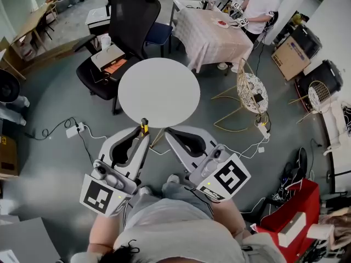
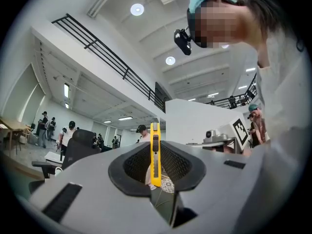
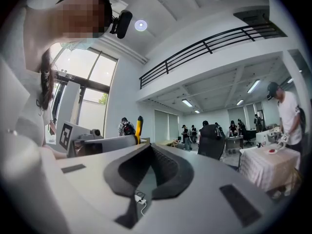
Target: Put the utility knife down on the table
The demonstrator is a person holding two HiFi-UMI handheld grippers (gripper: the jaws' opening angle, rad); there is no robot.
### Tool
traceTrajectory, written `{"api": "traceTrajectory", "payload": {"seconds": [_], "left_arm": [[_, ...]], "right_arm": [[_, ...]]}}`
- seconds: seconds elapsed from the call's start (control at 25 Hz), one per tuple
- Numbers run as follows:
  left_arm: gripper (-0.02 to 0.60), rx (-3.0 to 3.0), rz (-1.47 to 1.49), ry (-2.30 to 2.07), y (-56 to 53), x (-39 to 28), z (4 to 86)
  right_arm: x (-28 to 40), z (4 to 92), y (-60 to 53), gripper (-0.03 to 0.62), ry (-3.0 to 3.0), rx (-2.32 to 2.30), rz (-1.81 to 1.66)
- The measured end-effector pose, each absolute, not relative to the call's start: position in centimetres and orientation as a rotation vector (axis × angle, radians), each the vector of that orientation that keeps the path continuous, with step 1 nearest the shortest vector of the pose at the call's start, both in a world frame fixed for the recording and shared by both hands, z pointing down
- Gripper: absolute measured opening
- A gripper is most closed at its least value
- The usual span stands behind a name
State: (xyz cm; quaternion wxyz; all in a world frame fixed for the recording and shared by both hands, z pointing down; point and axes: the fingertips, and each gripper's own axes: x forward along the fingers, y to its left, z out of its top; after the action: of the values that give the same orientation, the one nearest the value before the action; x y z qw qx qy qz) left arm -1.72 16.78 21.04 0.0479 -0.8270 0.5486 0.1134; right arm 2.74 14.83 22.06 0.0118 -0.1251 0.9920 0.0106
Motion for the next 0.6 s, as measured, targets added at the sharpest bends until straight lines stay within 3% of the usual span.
{"api": "traceTrajectory", "payload": {"seconds": [0.6], "left_arm": [[0.066, -2.487, 0.288, 1.746, 13.0, 1.1, 21.8]], "right_arm": [[5.8, 22.3, 10.9, 0.008, 3.081, -0.313, -0.017]]}}
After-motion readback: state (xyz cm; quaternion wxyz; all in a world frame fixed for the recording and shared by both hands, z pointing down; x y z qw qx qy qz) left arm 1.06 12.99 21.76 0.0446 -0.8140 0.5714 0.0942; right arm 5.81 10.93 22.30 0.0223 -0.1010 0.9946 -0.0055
